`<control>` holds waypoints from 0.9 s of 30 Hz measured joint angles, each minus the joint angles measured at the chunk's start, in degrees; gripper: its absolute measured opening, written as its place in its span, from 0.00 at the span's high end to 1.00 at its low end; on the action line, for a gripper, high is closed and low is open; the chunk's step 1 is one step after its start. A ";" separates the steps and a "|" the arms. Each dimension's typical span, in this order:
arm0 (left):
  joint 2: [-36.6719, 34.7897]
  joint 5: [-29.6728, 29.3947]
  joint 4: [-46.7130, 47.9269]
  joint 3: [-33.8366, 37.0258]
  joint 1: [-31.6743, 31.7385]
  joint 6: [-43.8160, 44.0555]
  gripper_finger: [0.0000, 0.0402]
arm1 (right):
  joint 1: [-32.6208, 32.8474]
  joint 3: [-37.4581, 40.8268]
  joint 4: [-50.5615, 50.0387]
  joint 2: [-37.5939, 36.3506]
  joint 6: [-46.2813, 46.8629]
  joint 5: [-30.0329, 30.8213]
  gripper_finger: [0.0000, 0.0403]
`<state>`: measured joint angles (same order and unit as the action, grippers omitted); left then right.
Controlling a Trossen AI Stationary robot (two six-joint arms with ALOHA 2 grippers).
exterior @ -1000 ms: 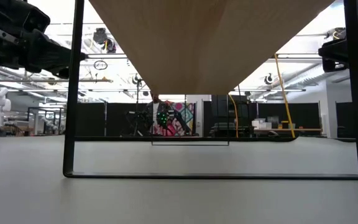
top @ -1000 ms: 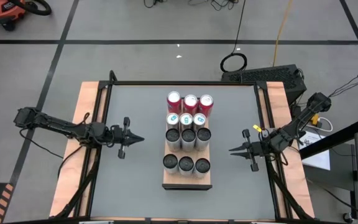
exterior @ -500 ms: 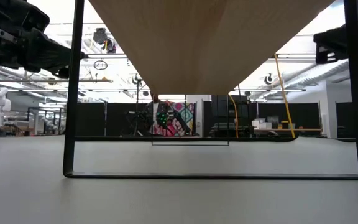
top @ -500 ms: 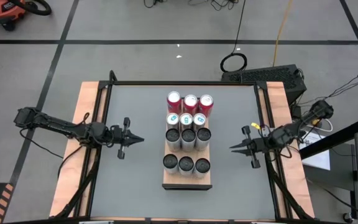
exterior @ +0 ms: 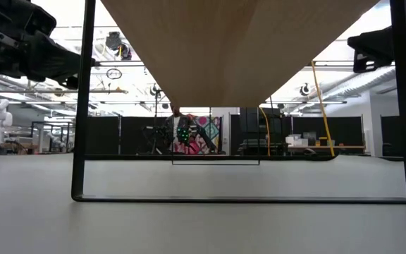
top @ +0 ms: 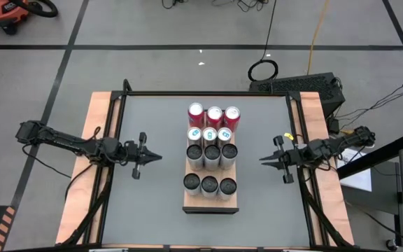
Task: Place canned beverage on shelf
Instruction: Return to Home Position
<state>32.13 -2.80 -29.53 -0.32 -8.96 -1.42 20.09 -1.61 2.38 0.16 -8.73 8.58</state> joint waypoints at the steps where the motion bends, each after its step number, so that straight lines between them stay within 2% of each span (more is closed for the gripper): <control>1: -0.06 0.22 -0.01 0.00 -0.01 0.29 0.99 | -0.78 0.00 -0.54 -0.13 0.18 -0.72 1.00; 6: -0.10 0.45 -0.07 0.01 -0.01 1.08 0.99 | -4.54 0.00 -1.71 0.15 0.70 -2.03 1.00; 12: -0.10 0.43 -0.05 0.02 0.00 0.90 0.99 | -9.14 0.00 -3.14 0.11 0.85 -8.58 1.00; 18: -1.45 0.25 0.02 0.02 0.97 -1.17 1.00 | -12.77 0.00 -3.29 0.11 0.87 -9.09 1.00; 27: -10.35 7.62 6.06 0.03 7.74 -1.31 1.00 | -13.81 0.00 -3.39 0.15 -0.01 -9.81 1.00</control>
<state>21.78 4.82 -23.48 -0.28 -1.22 -2.73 6.28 -1.61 -1.02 0.31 -8.74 -1.23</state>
